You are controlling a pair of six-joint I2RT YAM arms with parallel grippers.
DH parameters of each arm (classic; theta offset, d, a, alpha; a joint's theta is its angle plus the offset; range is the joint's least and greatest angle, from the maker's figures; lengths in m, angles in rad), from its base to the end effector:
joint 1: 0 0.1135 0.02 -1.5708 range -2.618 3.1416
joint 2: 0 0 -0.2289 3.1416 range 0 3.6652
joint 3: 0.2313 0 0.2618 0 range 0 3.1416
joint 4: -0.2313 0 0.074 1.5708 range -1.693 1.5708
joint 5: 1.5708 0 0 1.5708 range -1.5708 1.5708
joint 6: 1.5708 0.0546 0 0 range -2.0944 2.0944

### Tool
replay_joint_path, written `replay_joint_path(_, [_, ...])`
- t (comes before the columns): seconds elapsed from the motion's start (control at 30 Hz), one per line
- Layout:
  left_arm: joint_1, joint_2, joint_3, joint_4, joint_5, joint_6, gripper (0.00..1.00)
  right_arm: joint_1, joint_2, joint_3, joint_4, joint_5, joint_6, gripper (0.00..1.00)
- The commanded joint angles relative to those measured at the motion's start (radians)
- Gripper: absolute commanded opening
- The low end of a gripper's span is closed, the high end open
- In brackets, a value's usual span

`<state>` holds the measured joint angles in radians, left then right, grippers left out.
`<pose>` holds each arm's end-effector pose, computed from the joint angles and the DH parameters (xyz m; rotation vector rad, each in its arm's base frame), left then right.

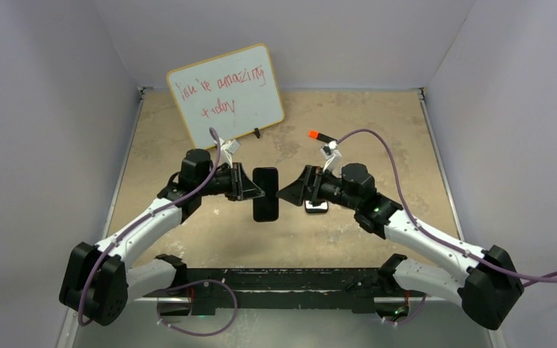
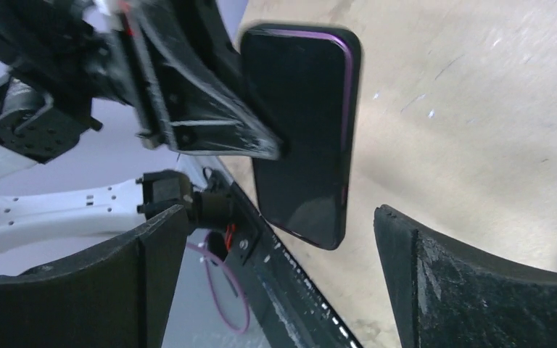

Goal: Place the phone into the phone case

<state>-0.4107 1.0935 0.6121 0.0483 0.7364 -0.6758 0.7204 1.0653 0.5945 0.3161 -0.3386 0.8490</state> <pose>0.2351 -0.1424 0.2040 0.2375 2.1650 -1.3972 0.2041 0.2033 0.2323 -0.1576 1.9415 1.3991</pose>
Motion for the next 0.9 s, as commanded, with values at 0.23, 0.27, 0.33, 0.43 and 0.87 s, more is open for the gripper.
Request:
replay_joint_path(0.23, [0.090,0.296,0.044,0.058,-0.008,0.041,0.00,0.001,-0.117,0.096,-0.224,0.232,-0.099,0.99])
replay_joint_path(0.27, [0.090,0.313,0.051,0.058,-0.014,0.046,0.00,0.001,-0.121,0.097,-0.235,0.242,-0.100,0.99])
replay_joint_path(0.33, [0.094,0.343,0.059,0.064,-0.020,0.048,0.00,0.001,-0.131,0.103,-0.267,0.254,-0.101,0.99])
replay_joint_path(0.43, [0.098,0.388,0.060,0.080,-0.015,0.039,0.00,0.001,-0.145,0.112,-0.310,0.297,-0.094,0.99])
replay_joint_path(0.87, [0.130,0.455,0.117,-0.112,-0.129,0.132,0.29,0.001,-0.132,0.175,-0.470,0.417,-0.069,0.99])
